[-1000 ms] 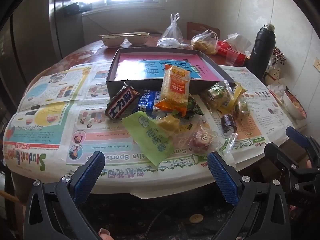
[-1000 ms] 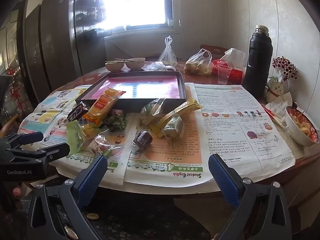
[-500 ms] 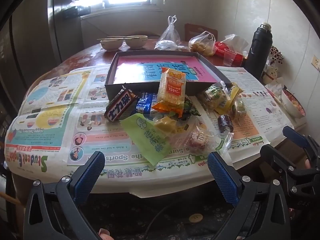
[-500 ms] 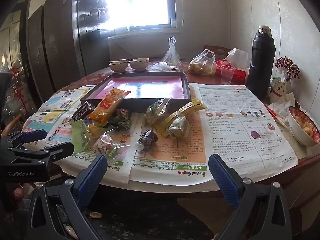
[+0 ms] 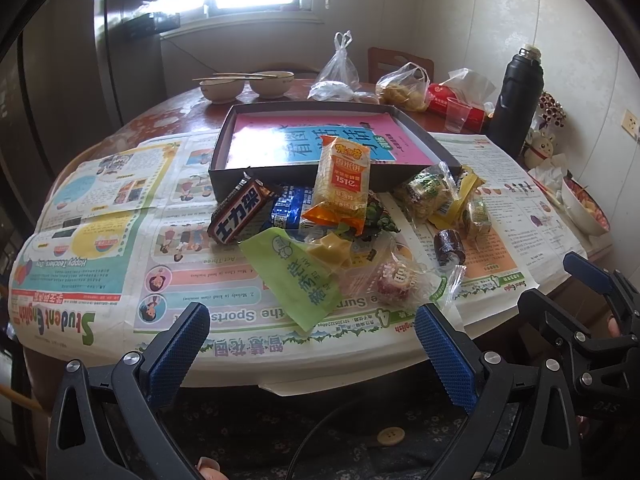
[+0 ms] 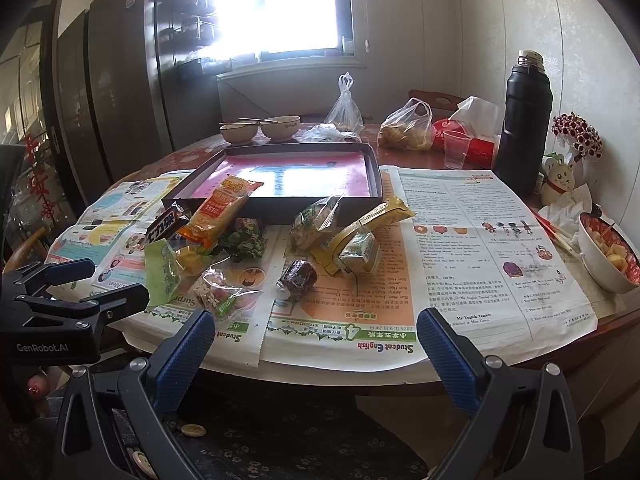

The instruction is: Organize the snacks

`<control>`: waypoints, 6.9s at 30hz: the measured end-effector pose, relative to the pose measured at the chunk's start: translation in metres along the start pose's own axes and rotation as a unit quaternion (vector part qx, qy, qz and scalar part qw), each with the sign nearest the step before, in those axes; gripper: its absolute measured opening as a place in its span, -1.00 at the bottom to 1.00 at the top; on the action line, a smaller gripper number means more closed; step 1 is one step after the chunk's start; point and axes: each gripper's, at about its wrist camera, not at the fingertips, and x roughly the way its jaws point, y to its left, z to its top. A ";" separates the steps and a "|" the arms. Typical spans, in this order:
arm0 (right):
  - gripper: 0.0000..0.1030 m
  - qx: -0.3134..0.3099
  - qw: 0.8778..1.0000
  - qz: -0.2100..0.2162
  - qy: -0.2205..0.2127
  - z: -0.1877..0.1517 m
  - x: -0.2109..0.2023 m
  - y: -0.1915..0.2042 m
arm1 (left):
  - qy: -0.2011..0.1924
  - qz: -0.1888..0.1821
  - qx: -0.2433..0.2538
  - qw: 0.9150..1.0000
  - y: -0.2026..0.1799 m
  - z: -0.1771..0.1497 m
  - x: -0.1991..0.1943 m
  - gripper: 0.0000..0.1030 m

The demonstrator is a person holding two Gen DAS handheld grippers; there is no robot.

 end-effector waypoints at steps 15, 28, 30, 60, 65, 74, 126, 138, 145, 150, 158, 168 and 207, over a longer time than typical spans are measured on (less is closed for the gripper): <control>0.98 -0.001 1.000 0.002 0.001 -0.001 0.000 0.000 | 0.000 -0.001 0.002 1.000 -0.002 0.000 0.000 0.98; 0.98 -0.001 1.000 0.003 0.003 -0.002 0.001 0.000 | 0.001 -0.003 0.002 1.000 -0.002 -0.001 0.000 0.98; 0.98 0.000 1.000 0.003 0.003 -0.001 0.001 0.000 | 0.002 -0.003 0.002 1.000 -0.002 -0.001 0.001 0.98; 0.98 -0.041 0.998 0.041 0.019 0.000 0.014 0.022 | 0.016 -0.011 -0.020 1.000 0.017 0.003 0.010 0.98; 0.98 -0.055 0.997 0.054 0.020 0.003 0.018 0.029 | 0.014 -0.008 -0.027 0.999 0.022 0.005 0.010 0.98; 0.98 -0.080 0.994 0.074 0.028 0.008 0.030 0.041 | 0.015 0.005 -0.044 0.999 0.039 0.012 0.015 0.98; -0.17 -0.121 0.977 0.143 0.106 0.027 0.112 0.065 | 0.062 -0.020 0.008 0.998 0.081 0.070 0.114 -0.06; -0.20 -0.076 0.978 0.168 0.100 0.037 0.103 0.050 | 0.064 -0.054 -0.025 0.996 0.090 0.070 0.109 -0.66; -0.20 -0.051 0.982 0.165 0.078 0.051 0.097 0.038 | 0.032 -0.057 -0.036 0.997 0.095 0.076 0.082 -0.66; -0.20 -0.032 0.985 0.158 0.063 0.067 0.098 0.028 | 0.010 -0.060 -0.039 0.997 0.096 0.086 0.068 -0.66; -0.20 -0.006 0.989 0.142 0.034 0.099 0.102 0.010 | -0.003 -0.068 -0.039 0.997 0.087 0.108 0.072 -0.66; -0.20 0.021 0.993 0.115 0.017 0.129 0.124 -0.012 | -0.003 -0.070 -0.041 0.997 0.076 0.133 0.095 -0.66; -0.19 0.061 0.994 0.043 0.074 0.128 0.203 -0.051 | 0.045 -0.039 -0.024 0.998 0.056 0.148 0.169 -0.63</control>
